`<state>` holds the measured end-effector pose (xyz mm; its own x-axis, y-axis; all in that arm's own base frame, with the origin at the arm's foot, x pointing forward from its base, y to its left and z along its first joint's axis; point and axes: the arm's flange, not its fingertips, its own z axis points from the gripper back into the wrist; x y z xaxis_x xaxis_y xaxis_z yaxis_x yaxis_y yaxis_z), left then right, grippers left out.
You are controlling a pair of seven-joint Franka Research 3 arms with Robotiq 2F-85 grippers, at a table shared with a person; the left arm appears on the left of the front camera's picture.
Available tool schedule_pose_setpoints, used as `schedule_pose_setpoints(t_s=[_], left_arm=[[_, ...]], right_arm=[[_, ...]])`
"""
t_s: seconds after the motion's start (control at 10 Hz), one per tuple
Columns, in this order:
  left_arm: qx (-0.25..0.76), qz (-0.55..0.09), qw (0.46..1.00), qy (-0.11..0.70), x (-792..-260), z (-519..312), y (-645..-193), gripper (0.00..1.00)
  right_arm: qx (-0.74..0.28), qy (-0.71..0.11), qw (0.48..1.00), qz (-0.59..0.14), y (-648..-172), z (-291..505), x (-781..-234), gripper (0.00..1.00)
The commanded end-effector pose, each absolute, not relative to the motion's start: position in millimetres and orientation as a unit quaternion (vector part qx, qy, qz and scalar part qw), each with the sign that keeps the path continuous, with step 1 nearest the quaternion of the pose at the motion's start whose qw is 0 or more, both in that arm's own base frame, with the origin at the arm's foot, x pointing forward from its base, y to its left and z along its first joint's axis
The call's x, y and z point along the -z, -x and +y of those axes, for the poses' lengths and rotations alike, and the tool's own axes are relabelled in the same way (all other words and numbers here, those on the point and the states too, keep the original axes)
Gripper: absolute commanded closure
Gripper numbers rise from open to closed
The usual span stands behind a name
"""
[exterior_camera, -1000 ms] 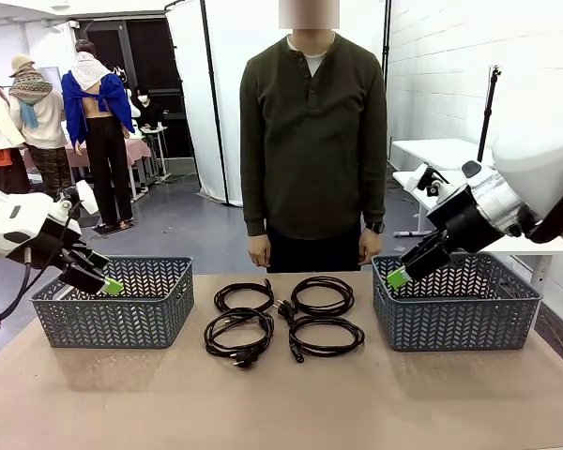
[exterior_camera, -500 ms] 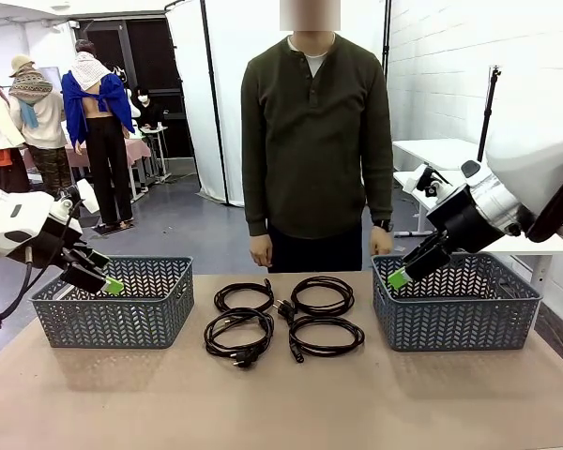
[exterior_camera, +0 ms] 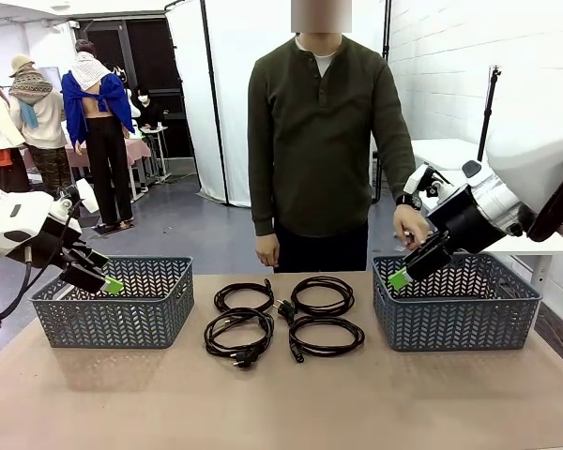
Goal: Organize the cables according to human instructions.
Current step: Pick up a bundle of cables and place it in the basket indicated by the human.
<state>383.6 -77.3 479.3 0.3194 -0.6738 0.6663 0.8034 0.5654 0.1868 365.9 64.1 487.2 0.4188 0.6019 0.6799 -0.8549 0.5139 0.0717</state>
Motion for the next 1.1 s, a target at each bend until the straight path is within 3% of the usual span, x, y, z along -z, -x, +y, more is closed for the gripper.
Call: schedule_pose_setpoints(t_s=[0.0,1.0], left_arm=[[0.457,-0.362,0.807,0.093,-477.2,-76.2,-385.5,0.00],[0.457,-0.362,0.807,0.093,-477.2,-76.2,-385.5,0.00]], right_arm=[[-0.456,-0.216,0.805,-0.311,-370.7,64.4,-482.5,0.00],[-0.456,-0.216,0.805,-0.311,-370.7,64.4,-482.5,0.00]])
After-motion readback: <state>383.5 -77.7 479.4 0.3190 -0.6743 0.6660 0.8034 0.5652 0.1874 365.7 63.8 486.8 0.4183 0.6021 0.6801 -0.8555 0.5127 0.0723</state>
